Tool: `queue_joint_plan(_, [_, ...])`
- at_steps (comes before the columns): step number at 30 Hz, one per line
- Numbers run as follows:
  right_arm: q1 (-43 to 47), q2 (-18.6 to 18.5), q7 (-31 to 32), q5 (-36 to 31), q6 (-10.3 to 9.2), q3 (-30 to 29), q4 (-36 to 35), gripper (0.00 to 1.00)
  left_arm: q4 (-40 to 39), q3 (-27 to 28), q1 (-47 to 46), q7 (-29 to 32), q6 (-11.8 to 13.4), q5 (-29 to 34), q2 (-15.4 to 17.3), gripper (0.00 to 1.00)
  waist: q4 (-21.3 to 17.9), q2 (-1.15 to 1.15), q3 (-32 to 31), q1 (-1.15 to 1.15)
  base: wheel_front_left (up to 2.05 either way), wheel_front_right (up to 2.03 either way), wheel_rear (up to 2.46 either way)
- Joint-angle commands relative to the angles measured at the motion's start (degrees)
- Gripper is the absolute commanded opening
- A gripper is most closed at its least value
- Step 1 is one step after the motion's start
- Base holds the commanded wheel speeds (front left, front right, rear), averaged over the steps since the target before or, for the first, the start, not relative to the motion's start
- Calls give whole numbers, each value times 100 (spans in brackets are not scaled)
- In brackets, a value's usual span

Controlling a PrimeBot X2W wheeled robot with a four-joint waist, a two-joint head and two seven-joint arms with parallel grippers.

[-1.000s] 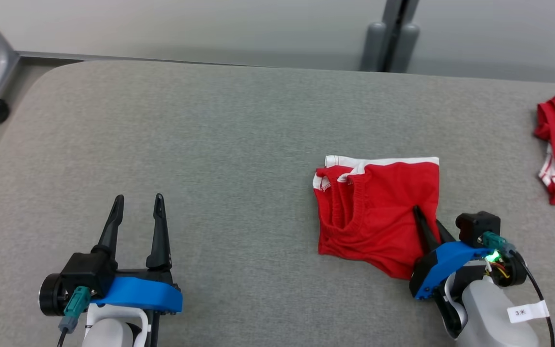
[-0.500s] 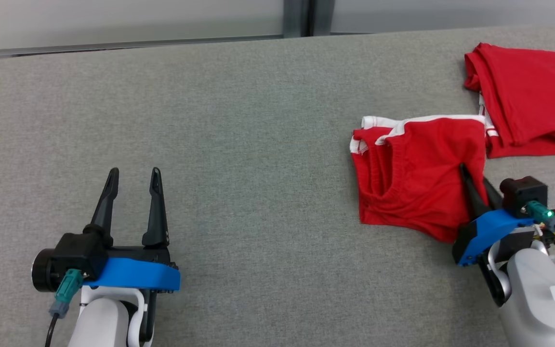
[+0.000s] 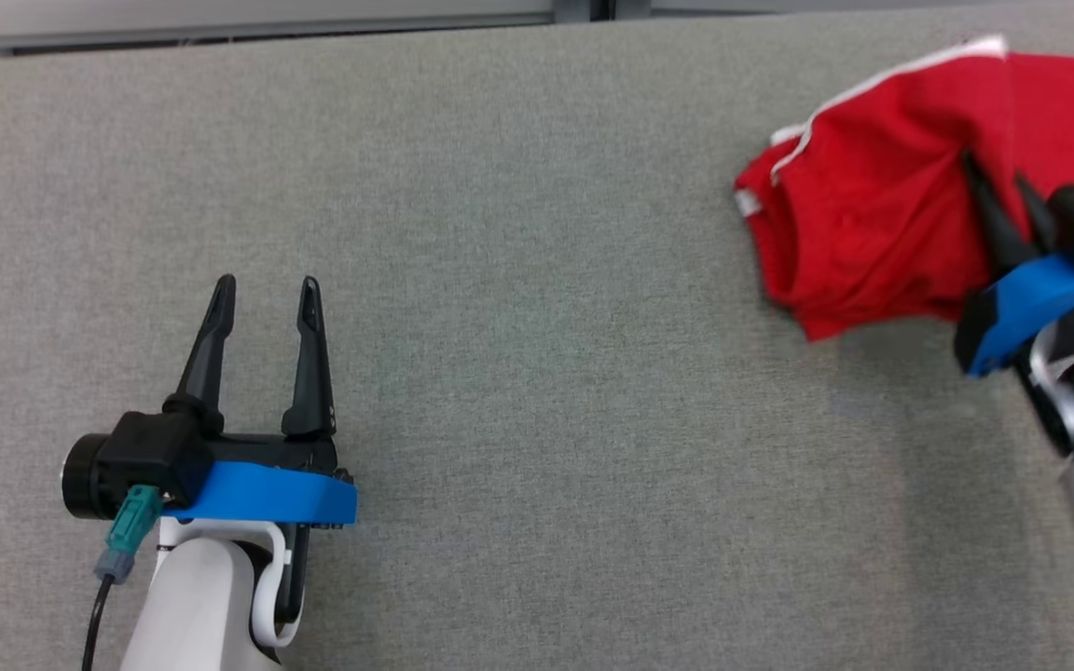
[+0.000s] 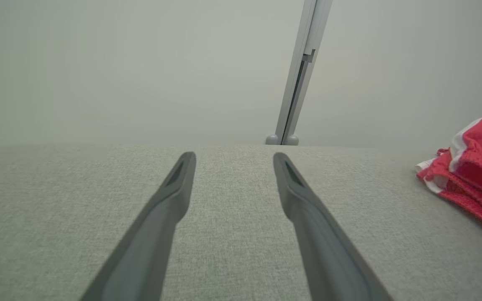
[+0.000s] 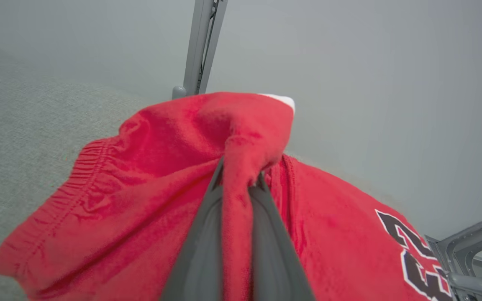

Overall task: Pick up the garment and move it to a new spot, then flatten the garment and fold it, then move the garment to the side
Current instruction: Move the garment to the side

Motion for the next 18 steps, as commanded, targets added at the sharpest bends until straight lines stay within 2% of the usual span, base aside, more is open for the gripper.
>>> queue_joint_plan(1, [-223,-228,117,45,-1,-5,-65,0,-44,41,-138,-23,-16,48,23,100,71,0,152,0,0,0,0])
queue_joint_plan(6, [-701,-989,529,195,-1,-99,-136,0,-151,72,-283,-23,-41,52,45,100,90,0,492,0,0,0,0])
queue_joint_plan(12, [-1102,-1838,790,446,-1,-279,229,0,-170,44,-425,-23,-78,80,35,100,87,0,686,0,0,0,0])
queue_joint_plan(18, [-1371,-2261,947,581,-1,-200,568,0,-124,-80,-546,-23,-111,100,11,100,111,0,769,0,0,0,0])
